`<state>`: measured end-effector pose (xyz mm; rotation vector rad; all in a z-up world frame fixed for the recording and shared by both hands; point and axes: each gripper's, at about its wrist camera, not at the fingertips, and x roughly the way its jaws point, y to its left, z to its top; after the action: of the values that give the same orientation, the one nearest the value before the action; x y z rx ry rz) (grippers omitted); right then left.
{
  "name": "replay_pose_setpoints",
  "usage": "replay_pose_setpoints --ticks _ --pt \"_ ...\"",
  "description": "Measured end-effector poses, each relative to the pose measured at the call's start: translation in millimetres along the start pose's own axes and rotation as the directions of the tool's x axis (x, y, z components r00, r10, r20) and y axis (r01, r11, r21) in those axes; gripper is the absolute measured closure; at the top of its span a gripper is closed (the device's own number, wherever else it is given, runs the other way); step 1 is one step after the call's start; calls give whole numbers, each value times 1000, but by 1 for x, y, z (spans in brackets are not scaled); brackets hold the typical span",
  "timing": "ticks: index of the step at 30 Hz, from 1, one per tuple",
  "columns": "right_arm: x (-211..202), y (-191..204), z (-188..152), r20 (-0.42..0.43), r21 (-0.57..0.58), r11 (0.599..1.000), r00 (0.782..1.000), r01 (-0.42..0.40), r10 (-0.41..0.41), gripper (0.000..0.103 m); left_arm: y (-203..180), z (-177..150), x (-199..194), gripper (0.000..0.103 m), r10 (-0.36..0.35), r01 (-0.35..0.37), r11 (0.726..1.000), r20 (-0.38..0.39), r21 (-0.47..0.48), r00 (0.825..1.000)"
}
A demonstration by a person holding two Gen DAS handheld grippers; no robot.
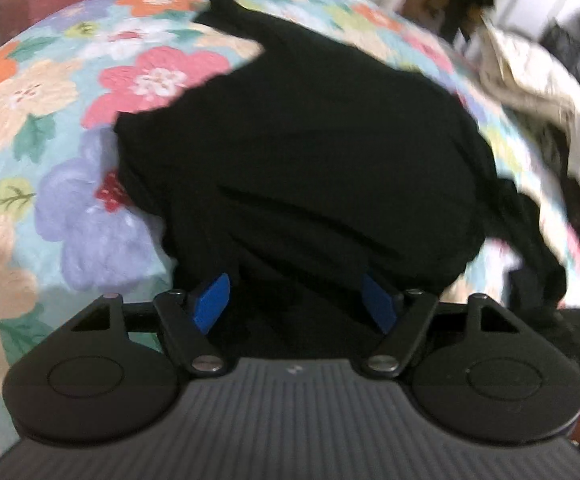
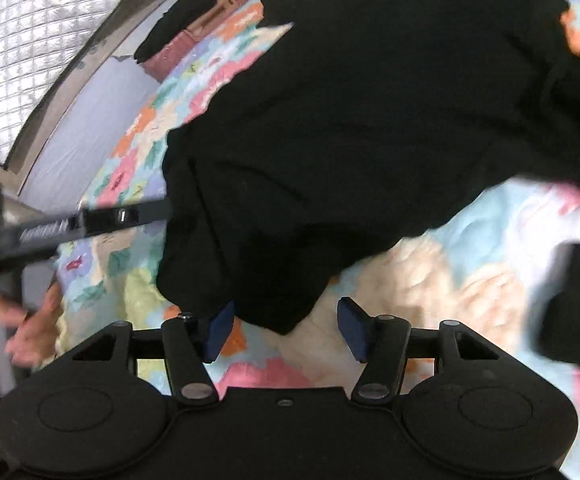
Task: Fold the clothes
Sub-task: 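Lay the garment flat on the bedspread and open both grippers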
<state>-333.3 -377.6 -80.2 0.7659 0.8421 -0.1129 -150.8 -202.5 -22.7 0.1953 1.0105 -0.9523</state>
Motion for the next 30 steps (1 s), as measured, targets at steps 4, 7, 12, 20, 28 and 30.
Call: replay_pose_setpoints --ticks 4,7,12,20,28,30 --pt "10 -2 -7 106 88 992 991 -90 81 94 1 0 5 39 -12 12 1000 4 -9 1000" --pt "-15 20 -5 159 78 980 972 -185 171 95 8 6 -16 39 -22 27 998 99 -53 995" --pt "-37 56 -19 87 124 983 989 -134 124 95 16 12 -26 39 -9 16 999 168 -42 986" --pt "-23 47 -55 -60 108 994 998 -3 10 95 -11 -2 -9 39 -34 29 998 74 59 997" --pt "-42 34 -46 19 64 995 997 73 -74 66 -30 -24 34 35 89 -65 984 -139 163 986" --pt "-61 26 -40 85 69 991 989 112 -117 61 -32 -24 36 34 106 -85 983 -125 164 986"
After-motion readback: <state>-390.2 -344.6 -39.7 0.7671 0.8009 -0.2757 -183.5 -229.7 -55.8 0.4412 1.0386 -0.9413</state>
